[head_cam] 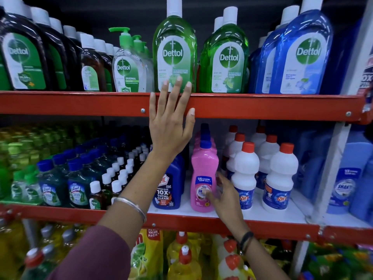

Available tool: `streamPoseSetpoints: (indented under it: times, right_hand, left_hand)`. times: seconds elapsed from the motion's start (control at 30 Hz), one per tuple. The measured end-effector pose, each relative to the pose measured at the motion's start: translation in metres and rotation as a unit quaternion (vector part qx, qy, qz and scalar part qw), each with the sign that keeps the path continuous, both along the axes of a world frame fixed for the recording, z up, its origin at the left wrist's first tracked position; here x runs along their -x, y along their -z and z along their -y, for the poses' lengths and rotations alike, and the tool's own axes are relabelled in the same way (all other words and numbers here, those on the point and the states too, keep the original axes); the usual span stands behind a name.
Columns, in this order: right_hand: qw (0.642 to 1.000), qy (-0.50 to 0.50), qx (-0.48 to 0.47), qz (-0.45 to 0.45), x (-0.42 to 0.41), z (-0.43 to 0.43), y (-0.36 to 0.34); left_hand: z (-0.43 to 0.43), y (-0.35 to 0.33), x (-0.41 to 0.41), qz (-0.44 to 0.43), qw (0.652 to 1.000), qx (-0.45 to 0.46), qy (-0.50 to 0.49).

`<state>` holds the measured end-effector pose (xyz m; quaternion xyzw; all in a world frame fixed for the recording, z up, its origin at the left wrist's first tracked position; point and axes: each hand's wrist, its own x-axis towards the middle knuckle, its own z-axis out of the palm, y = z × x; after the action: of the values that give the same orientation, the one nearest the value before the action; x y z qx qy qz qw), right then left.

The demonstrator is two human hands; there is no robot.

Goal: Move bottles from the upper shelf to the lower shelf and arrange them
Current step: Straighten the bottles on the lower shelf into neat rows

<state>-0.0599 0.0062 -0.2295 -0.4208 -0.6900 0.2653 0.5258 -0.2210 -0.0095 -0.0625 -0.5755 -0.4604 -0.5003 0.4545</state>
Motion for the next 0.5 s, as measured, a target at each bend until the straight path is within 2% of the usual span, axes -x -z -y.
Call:
streamPoseSetpoints:
  times: [0.13,0.3,0.4,0.5]
  right_hand:
    - [0.996,0.018,-0.06,-0.06,-0.028,0.026,-0.009]
    - [0.974,0.081,-0.133,-0.162,-0.085,0.036,-0.016]
    - [0.962,0.11,-0.13,-0.213,-0.12,0.03,-0.011]
    - [0.96,0.107,-0.092,-0.241,-0.148,0.017,-0.003]
  left_hand:
    - [0.013,0.04,-0.034,0.013,0.99,0.018,0.142]
    - [0.015,0.095,-0.092,0.025,0.965,0.076,0.251]
    - [0.017,0.122,-0.131,0.058,0.934,0.148,0.32]
    - [0.018,0.147,-0.17,0.12,0.875,0.229,0.41]
